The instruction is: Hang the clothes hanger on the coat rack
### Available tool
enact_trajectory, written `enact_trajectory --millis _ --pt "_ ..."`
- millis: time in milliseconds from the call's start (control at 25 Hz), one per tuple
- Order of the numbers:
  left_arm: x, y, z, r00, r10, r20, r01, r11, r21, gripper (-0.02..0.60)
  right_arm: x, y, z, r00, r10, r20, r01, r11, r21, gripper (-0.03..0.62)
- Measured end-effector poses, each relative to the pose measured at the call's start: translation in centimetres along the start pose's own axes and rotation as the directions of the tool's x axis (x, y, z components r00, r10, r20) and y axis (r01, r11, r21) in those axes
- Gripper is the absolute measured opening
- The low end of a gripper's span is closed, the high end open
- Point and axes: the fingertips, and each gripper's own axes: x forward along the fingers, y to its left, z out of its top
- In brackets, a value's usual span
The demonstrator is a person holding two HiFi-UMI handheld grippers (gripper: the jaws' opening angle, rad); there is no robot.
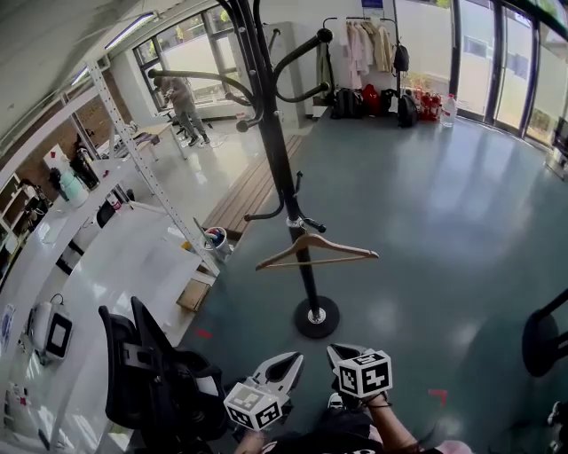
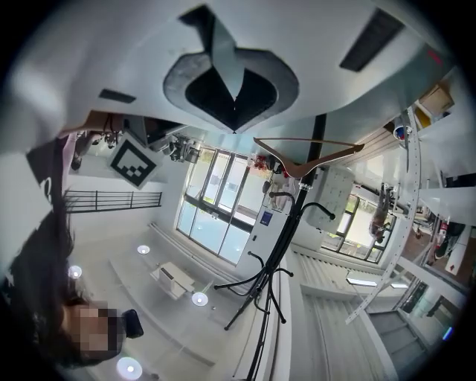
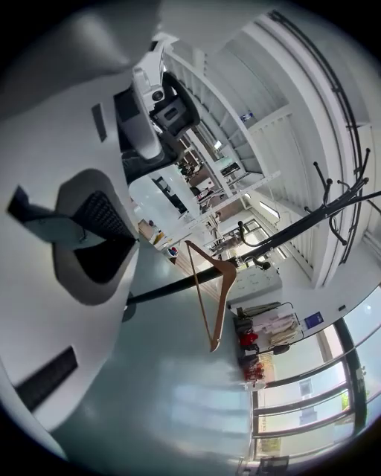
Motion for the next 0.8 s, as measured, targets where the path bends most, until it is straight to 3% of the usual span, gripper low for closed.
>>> enact_trajectory --millis 320,560,800 --pt "-7.3 -2.3 -1.7 0.995 -0.103 -0.018 0.103 0.994 0.033 0.0 -2.1 6.8 -5.6 0.999 -0.023 0.039 0.021 0.998 0.062 0.009" --pt "-15.1 -2.6 -4.6 0.987 -0.152 -0.045 0.153 0.988 0.025 0.0 -2.6 13.1 -10.7 0.996 -0.065 0.063 0.06 0.995 0.078 0.009" --pt "-19.7 -4.0 -6.9 0.975 -0.206 -0.08 0.207 0.978 -0.002 0.0 -4.9 16.1 -13.7 0.988 -0.127 0.092 0.115 0.986 0.123 0.009"
